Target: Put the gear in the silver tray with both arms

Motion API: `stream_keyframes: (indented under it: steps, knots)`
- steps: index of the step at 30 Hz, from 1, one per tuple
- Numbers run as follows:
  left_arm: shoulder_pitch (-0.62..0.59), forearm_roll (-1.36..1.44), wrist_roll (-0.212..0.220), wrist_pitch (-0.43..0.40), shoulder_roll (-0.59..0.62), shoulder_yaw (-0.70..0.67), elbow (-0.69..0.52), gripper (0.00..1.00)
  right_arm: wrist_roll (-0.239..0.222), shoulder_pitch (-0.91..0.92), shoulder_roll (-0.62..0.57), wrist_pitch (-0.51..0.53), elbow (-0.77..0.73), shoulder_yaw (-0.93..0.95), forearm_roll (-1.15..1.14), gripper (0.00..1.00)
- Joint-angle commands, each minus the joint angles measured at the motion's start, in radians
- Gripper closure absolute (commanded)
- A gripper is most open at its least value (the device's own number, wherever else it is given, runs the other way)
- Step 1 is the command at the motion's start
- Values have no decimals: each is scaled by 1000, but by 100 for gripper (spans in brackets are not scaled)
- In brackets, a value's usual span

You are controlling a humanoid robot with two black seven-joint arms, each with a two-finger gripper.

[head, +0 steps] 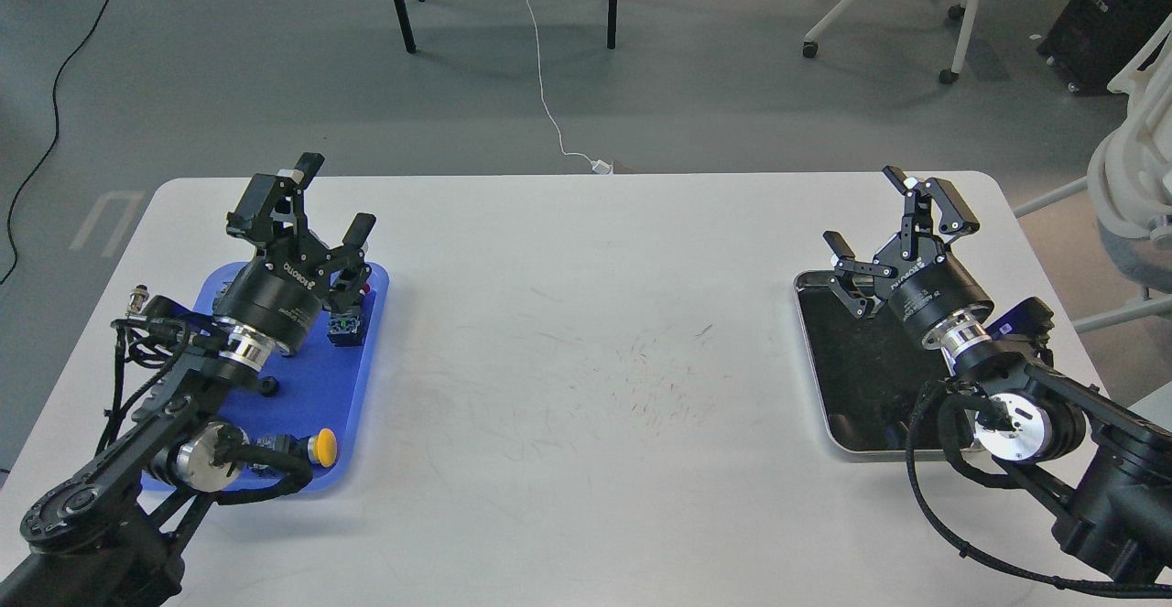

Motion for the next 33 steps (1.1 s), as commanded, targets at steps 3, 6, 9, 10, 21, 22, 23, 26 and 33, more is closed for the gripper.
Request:
stream_keyframes:
  steps: [3, 6, 9, 10, 21, 22, 23, 26, 33]
  knots:
    - [4, 0, 8, -1, 0, 0, -3, 1, 0, 0, 0, 1, 0, 0, -1, 1]
    - [4, -1, 8, -4, 1, 0, -2, 1, 0, 1, 0, 1, 0, 0, 0, 1]
    - [5, -1, -1, -9, 9, 9, 7, 1, 0, 0, 0, 1, 0, 0, -1, 1]
    - [5, -1, -3, -13, 9, 6, 10, 1, 0, 0, 0, 1, 0, 0, 0, 1]
    - [10, 11, -6, -72, 98, 18, -2, 1, 0, 2, 0, 1, 0, 0, -1, 1]
    - [8, 12, -6, -82, 104, 20, -2, 1, 0, 2, 0, 1, 0, 0, 0, 1]
    - [8, 15, -8, -93, 113, 20, -5, 1, 0, 2, 0, 1, 0, 0, -1, 1]
    - [4, 87, -12, -124, 162, 24, -32, 1, 0, 2, 0, 1, 0, 0, 0, 1]
    - [-47, 607, -12, -181, 367, 49, -105, 2, 0, 6, -2, 1, 0, 0, 0, 1]
